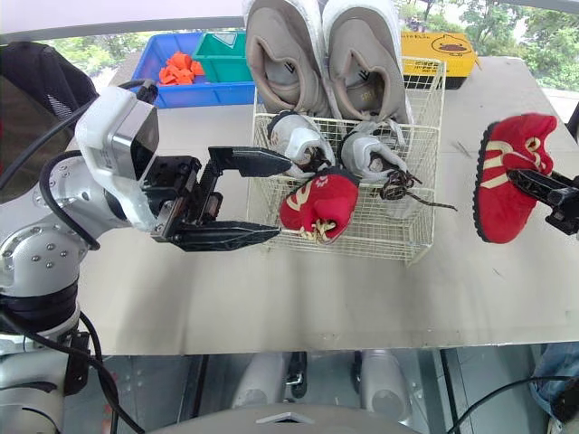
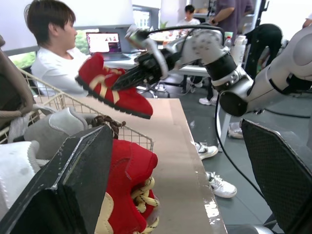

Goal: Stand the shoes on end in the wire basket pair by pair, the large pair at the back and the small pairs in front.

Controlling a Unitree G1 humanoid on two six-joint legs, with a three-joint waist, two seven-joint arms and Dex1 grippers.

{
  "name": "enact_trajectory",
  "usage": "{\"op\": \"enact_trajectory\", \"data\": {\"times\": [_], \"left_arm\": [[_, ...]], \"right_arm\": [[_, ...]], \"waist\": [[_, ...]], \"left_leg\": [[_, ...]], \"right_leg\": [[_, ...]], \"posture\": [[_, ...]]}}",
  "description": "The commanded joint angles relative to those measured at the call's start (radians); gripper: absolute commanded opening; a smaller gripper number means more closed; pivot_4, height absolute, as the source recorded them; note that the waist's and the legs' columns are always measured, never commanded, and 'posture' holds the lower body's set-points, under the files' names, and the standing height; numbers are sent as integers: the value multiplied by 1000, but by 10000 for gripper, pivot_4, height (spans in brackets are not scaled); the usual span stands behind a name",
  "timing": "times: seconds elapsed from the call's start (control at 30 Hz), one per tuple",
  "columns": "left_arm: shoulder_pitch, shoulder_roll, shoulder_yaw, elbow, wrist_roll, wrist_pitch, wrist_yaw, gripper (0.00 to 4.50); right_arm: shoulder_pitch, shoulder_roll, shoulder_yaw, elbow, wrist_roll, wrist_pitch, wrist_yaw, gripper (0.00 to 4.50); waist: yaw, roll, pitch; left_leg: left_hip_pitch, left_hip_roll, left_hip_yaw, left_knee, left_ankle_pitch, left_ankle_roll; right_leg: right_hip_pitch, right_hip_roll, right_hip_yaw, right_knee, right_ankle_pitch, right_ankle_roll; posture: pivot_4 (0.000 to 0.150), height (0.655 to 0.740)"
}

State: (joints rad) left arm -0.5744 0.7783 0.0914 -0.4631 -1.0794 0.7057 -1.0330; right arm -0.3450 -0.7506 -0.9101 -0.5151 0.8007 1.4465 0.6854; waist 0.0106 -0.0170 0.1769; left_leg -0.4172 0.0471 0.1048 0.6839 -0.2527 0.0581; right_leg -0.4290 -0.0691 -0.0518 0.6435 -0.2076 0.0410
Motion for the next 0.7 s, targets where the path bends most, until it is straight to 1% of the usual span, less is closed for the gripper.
{"op": "enact_trajectory", "data": {"times": [0.03, 0.07, 0.17, 0.27, 0.33, 0.4, 0.43, 0.5, 0.6, 0.67, 0.7], "left_arm": [[31, -5, 45, -86, -34, -13, 18, 45000], [39, -5, 50, -100, -49, -7, 23, 45000], [52, -6, 62, -117, -67, -4, 38, 45000], [69, -11, 77, -129, -89, -5, 62, 45000], [92, -28, 94, -141, -72, -31, 93, 45000], [137, -58, 109, -168, -5, -93, 112, 45000], [167, -88, 124, -178, -3, -126, 118, 45000], [242, -127, 155, -202, 12, -189, 96, 45000], [338, -162, 206, -218, -15, -243, 78, 45000], [412, -168, 246, -216, -37, -274, 17, 45000], [488, -150, 276, -198, -40, -267, -36, 45000]], "right_arm": [[-71, 62, -116, -156, 171, 37, -77, 545], [-79, 84, -129, -186, 210, 22, -101, 545], [-79, 157, -134, -276, 347, -108, -187, 545], [-79, 242, -59, -333, 421, -249, -311, 545], [-59, 297, 25, -394, 411, -341, -360, 545], [-27, 362, 112, -449, 354, -436, -409, 545], [1, 393, 157, -481, 321, -487, -414, 545], [93, 404, 262, -523, 220, -598, -411, 545], [239, 393, 405, -532, 58, -769, -395, 545], [333, 415, 491, -532, -53, -869, -367, 545], [387, 435, 547, -520, -146, -944, -353, 545]], "waist": [[-3, 0, 0], [-2, 0, 0], [2, 0, 0], [2, -1, 0], [0, -1, 0], [-2, -1, -1], [-3, -1, -1], [-2, -1, -1], [1, -1, -1], [1, -1, -1], [0, -1, -1]], "left_leg": [[0, 0, 0, 0, 0, 0], [0, 0, 0, -1, 0, 0], [0, 0, -1, -1, 0, 0], [-1, 0, -1, -1, 0, 0], [0, 0, -1, -1, 0, 0], [0, 0, -1, -1, 0, 0], [0, 0, -1, -1, 0, 0], [0, 0, -1, -2, 2, -3], [0, 0, 0, -2, 3, -5], [0, 0, 0, -1, 3, -5], [0, 0, 0, -1, 3, -5]], "right_leg": [[0, 0, 0, 0, 1, -1], [0, 0, 0, 0, 2, -3], [0, 0, -1, 0, 2, -3], [0, 0, -1, 0, 2, -3], [1, -1, -1, -1, 1, -2], [1, -1, 0, 0, 0, -1], [1, -1, 0, 0, 1, -1], [0, -1, 0, 0, 1, -3], [0, -1, -1, -1, 2, -4], [0, -1, -1, -1, 0, -4], [1, -1, -1, -1, -1, -5]], "posture": [[1500, 7400], [1500, 7400], [1500, 7400], [1500, 7400], [1500, 7400], [1500, 7400], [1500, 7400], [1500, 7400], [1500, 7400], [1500, 7400], [1500, 7400]]}}
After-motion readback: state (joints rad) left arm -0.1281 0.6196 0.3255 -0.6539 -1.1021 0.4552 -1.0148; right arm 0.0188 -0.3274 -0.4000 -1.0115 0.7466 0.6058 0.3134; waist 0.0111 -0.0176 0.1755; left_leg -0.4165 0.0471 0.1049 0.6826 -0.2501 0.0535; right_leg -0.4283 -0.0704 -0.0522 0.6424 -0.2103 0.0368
